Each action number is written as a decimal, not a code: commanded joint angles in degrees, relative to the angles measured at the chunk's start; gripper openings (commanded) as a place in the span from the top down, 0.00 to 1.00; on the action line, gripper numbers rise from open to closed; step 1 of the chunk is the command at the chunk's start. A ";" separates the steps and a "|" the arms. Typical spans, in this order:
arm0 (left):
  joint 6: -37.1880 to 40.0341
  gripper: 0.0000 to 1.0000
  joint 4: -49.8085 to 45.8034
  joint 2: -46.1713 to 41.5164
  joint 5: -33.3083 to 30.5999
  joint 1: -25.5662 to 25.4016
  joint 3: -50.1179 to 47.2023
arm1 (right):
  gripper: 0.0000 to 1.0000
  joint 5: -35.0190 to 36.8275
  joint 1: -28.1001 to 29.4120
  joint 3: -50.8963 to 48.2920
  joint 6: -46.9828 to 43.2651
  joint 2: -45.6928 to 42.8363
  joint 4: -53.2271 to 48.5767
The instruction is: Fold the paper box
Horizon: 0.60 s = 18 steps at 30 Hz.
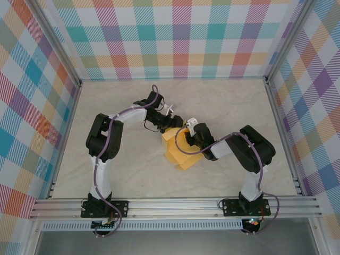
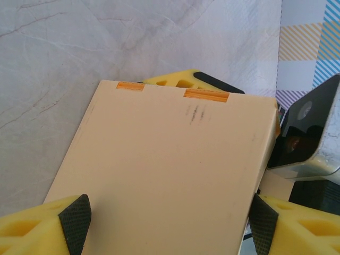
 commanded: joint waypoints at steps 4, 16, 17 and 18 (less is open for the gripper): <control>1.38 0.21 -5.13 3.83 0.06 -3.95 0.38 | 0.65 -1.64 1.19 1.87 -4.84 -2.57 0.17; 2.99 0.22 -6.69 4.52 1.65 -4.47 1.29 | 0.46 -5.70 1.14 1.44 -6.06 -3.96 -0.53; 3.35 0.22 -7.01 4.56 1.88 -4.48 1.37 | 0.46 -7.82 1.14 0.75 -7.07 -4.16 0.23; 3.61 0.22 -7.12 4.55 2.02 -4.48 1.35 | 0.46 -8.95 1.14 0.31 -7.63 -4.54 0.49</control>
